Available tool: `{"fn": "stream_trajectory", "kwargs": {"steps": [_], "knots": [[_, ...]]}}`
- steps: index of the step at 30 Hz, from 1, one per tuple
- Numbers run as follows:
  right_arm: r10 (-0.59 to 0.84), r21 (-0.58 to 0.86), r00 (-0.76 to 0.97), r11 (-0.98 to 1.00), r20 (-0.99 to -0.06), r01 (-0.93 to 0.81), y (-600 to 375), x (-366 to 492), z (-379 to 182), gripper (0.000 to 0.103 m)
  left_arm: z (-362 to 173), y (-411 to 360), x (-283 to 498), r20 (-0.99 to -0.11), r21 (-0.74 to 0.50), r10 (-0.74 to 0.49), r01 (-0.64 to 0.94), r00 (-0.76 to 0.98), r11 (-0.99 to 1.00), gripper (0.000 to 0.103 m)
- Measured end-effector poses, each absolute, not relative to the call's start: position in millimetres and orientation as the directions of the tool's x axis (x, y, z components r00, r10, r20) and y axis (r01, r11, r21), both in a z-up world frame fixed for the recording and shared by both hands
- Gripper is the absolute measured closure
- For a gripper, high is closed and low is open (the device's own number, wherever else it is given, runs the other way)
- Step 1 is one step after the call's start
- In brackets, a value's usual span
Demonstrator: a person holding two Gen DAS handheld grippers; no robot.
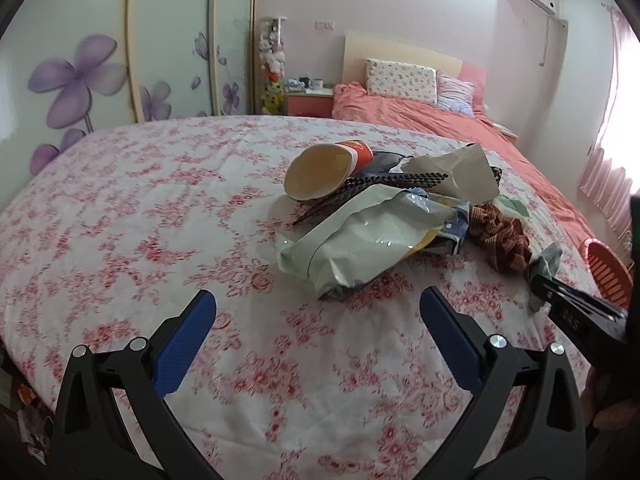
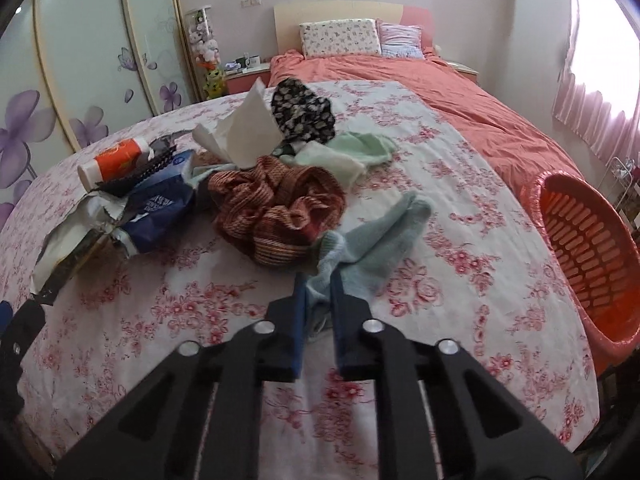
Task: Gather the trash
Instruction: 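Grasp the pale green plastic bag with the left tool while the right tool grasps the grey sock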
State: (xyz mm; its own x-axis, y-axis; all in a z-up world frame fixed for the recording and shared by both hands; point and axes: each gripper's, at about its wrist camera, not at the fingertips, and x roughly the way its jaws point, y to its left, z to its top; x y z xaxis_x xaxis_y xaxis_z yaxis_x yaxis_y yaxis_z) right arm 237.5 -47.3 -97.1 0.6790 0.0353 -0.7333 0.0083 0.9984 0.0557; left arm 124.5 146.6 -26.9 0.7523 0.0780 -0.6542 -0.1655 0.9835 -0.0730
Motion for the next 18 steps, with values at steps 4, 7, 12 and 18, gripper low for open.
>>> {"fn": "stream_trajectory", "kwargs": {"steps": [4,7,12,18], "knots": [[0.034,0.070,0.691,0.997,-0.722,0.024,-61,229,-91,0.094,-21,152,131,-0.652,-0.101,0.052,-0.155,0.756,0.983,0.003],[0.033,0.082,0.689,0.996,-0.724,0.039,-70,223,-89,0.094,-16,150,135,-0.638,-0.078,0.064,-0.147,0.767,0.986,0.004],[0.035,0.091,0.687,0.995,-0.726,0.046,-75,219,-88,0.094,-24,148,154,-0.680,-0.054,0.052,-0.121,0.731,0.991,0.014],[0.027,0.087,0.690,0.995,-0.724,0.052,-79,212,-86,0.094,-47,155,171,-0.745,-0.167,-0.067,-0.088,0.664,0.982,0.046]]}}
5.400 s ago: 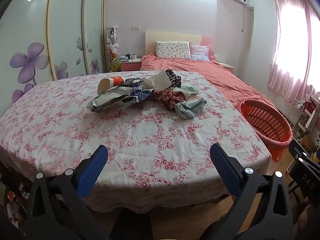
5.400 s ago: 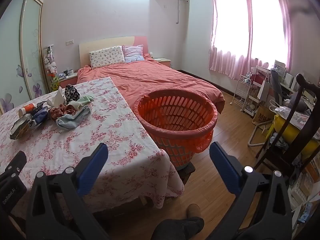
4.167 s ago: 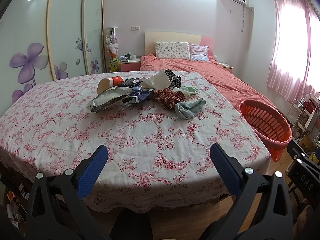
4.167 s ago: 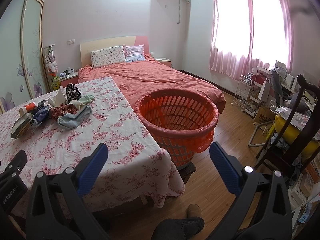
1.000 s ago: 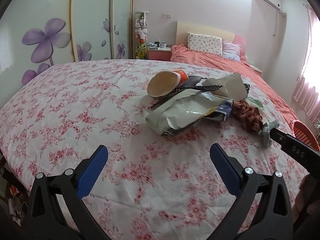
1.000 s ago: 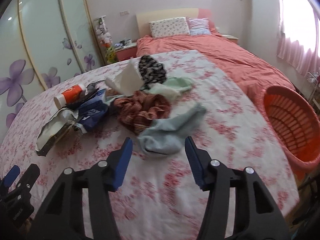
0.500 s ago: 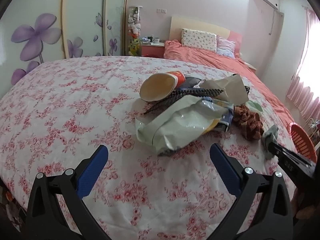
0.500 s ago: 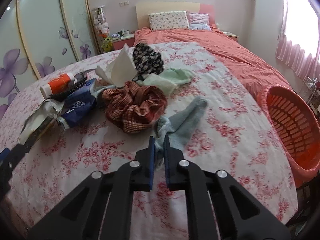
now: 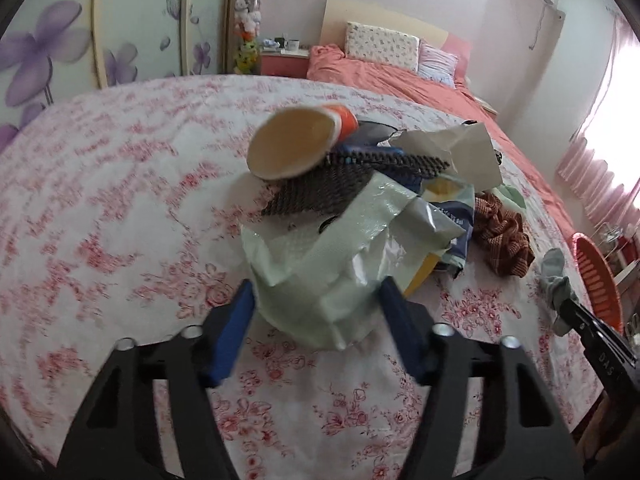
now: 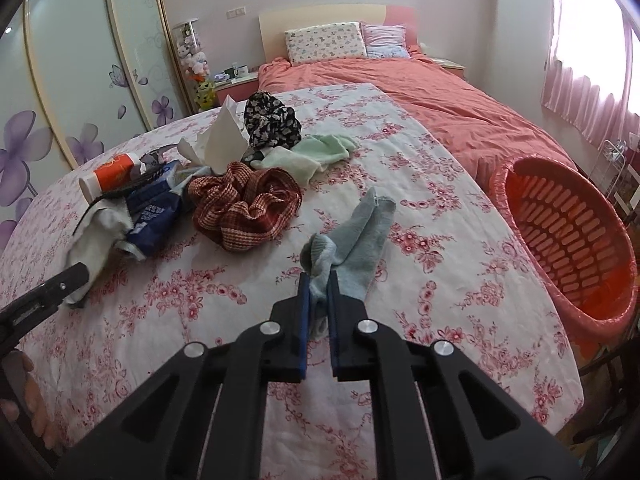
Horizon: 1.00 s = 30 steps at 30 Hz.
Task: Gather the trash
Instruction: 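Grasp the pale green plastic bag with the left tool while the right tool grasps the grey sock, then carry the bag and sock to the orange basket and open both tools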
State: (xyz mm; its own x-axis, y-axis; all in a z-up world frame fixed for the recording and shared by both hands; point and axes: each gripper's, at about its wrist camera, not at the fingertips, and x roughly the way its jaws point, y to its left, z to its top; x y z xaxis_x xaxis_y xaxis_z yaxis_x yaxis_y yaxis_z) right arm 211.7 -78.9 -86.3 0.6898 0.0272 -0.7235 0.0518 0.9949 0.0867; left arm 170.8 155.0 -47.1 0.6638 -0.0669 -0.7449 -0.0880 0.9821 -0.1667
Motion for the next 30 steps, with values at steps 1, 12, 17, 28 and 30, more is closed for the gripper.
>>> {"fn": "stream_trajectory", "kwargs": {"steps": [1,12,17,28,30], "knots": [[0.025,0.086,0.691,0.995,-0.723,0.054,-80,210,-86,0.094,-48,155,170,-0.742,-0.170,-0.073,-0.082,0.667,0.982,0.053],[0.018,0.087,0.717,0.994,-0.697,0.060,-88,196,-71,0.094,-32,154,156,-0.713,-0.199,-0.101,-0.062,0.693,0.978,0.082],[0.011,0.088,0.736,0.994,-0.677,0.067,-96,186,-60,0.094,-14,143,141,-0.687,-0.206,-0.121,-0.033,0.717,0.978,0.082],[-0.015,0.116,0.787,0.987,-0.617,0.109,-141,158,-34,0.094,17,85,133,-0.647,-0.241,-0.229,0.089,0.727,0.966,0.082],[-0.024,0.127,0.797,0.984,-0.603,0.126,-156,154,-27,0.094,19,71,137,-0.642,-0.246,-0.248,0.112,0.725,0.963,0.082]]}}
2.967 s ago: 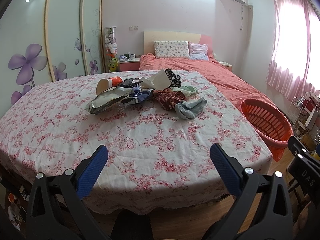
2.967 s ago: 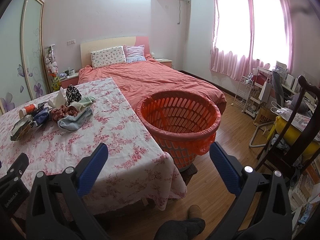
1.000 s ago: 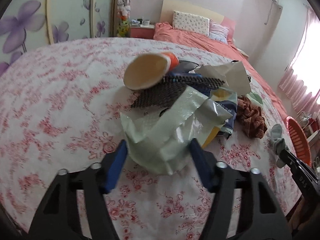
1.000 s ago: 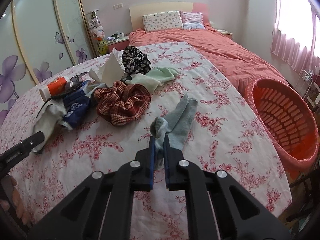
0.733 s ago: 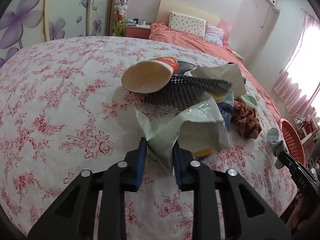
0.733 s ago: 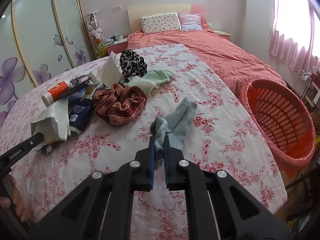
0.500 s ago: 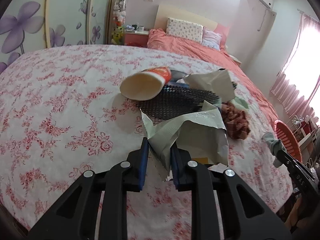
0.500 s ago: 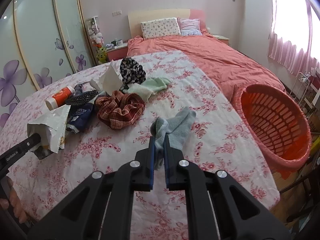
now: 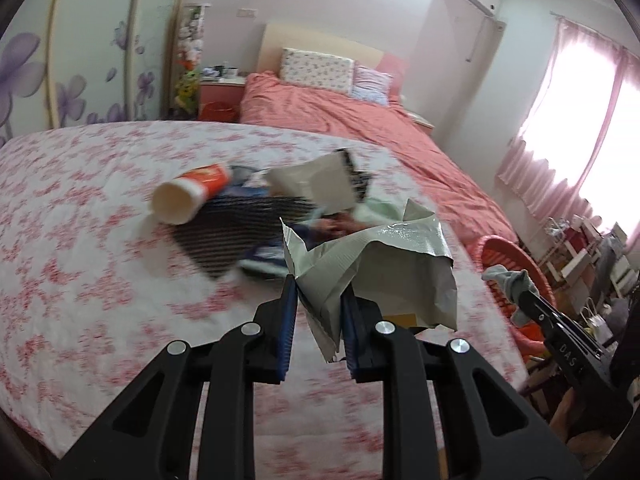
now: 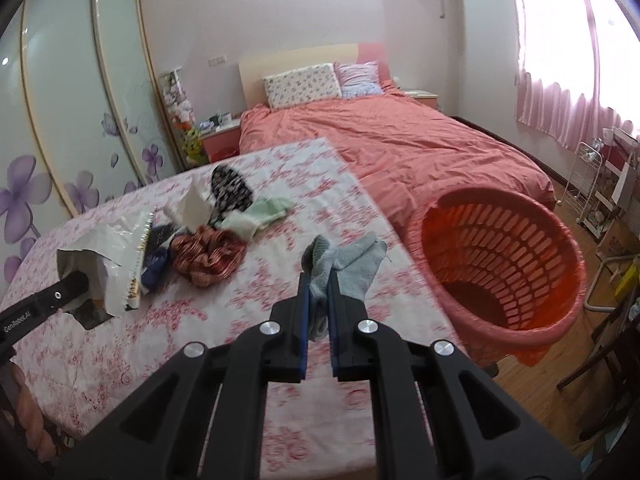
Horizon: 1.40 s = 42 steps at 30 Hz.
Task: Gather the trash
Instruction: 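Carry the bag and sock to the orange basket and open both tools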
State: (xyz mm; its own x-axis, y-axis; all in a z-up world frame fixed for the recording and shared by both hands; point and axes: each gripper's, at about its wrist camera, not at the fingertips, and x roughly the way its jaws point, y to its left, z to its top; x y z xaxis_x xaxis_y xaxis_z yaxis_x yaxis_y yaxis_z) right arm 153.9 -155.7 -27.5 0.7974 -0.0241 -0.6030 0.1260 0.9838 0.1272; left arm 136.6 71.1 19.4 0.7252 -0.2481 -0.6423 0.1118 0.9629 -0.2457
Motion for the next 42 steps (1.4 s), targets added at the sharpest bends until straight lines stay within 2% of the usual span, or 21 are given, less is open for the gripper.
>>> {"fn": "stream_trajectory", "kwargs": {"steps": [9,19,30,37,40,42], "knots": [[-0.100,0.142,0.829,0.967,-0.550,0.210,-213,146,-6,0.094,23,-5,162,-0.631,-0.263,-0.356,0.241,0.689,0.934,0.082],[-0.176,0.165,0.834,0.939,-0.524,0.302,-280,147,-8,0.094,21,-99,188,-0.635,-0.236,-0.444,0.388,0.633,0.891,0.082],[-0.219,0.194,0.819,0.909,-0.531,0.369,-338,165,-33,0.098,-4,-180,212,-0.688,-0.215,-0.473,0.468,0.550,0.857,0.082],[-0.236,0.208,0.832,0.901,-0.502,0.381,-358,169,-30,0.098,-8,-211,217,-0.705,-0.231,-0.488,0.484,0.514,0.844,0.082],[-0.238,0.224,0.836,0.894,-0.495,0.387,-365,169,-30,0.098,-9,-221,215,-0.705,-0.223,-0.494,0.501,0.509,0.836,0.078],[-0.236,0.235,0.839,0.892,-0.490,0.387,-370,170,-31,0.094,-11,-226,215,-0.709,-0.218,-0.492,0.506,0.505,0.834,0.070]]}}
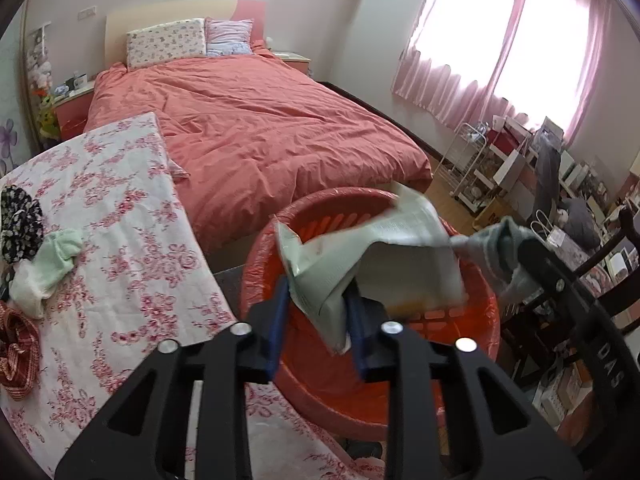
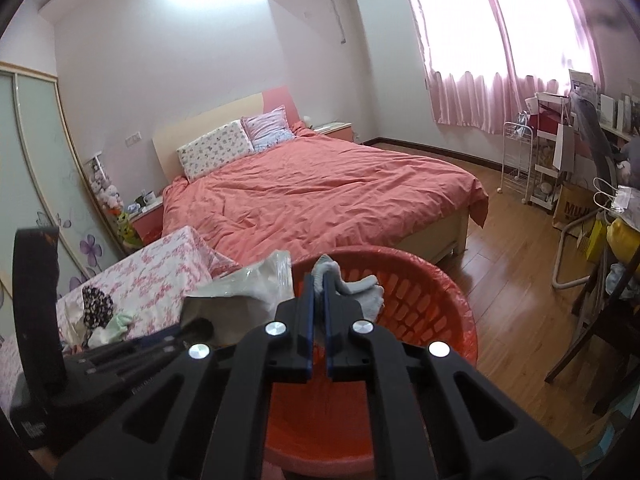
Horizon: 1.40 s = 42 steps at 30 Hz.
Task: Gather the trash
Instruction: 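Carry the bag and sock to the orange basket and open both tools, then return both tools to the table and grasp the red plaid scrunchie with the right tool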
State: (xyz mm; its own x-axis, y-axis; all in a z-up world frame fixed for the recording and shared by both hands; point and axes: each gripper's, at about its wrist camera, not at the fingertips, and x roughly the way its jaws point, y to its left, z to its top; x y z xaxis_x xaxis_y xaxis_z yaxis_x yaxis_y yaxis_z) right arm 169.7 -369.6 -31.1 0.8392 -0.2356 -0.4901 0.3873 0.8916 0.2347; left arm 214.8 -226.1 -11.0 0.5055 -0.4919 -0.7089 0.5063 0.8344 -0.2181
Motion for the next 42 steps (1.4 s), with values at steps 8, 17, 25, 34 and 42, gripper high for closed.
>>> {"fn": "stream_trajectory", "kwargs": {"steps": [8,17,25,34,42], "knots": [[-0.263,0.251,0.826,0.868,-0.499,0.428,-381,164,-37,0.064,-26,-229,216,-0.742,-0.210,-0.473,0.506,0.475,0.837,0.045],[-0.286,0.206,0.821,0.879,-0.495,0.431,-364,154,-36,0.037,-18,-203,208,-0.740,-0.149,-0.418,0.478,0.527,0.866,0.035],[-0.258,0.141,0.833,0.919,-0.490,0.368,-317,160,-23,0.026,-9,-134,194,-0.715,-0.092,-0.334,0.391,0.614,0.916,0.021],[-0.099,0.112,0.841,0.976,-0.532,0.186,-228,188,-25,0.026,-2,-29,180,-0.678,-0.026,-0.194,0.240,0.709,0.970,0.017],[0.094,0.131,0.774,0.991,-0.626,-0.015,-132,227,-48,0.046,-4,67,174,-0.679,-0.027,-0.074,0.076,0.730,0.997,0.017]]}}
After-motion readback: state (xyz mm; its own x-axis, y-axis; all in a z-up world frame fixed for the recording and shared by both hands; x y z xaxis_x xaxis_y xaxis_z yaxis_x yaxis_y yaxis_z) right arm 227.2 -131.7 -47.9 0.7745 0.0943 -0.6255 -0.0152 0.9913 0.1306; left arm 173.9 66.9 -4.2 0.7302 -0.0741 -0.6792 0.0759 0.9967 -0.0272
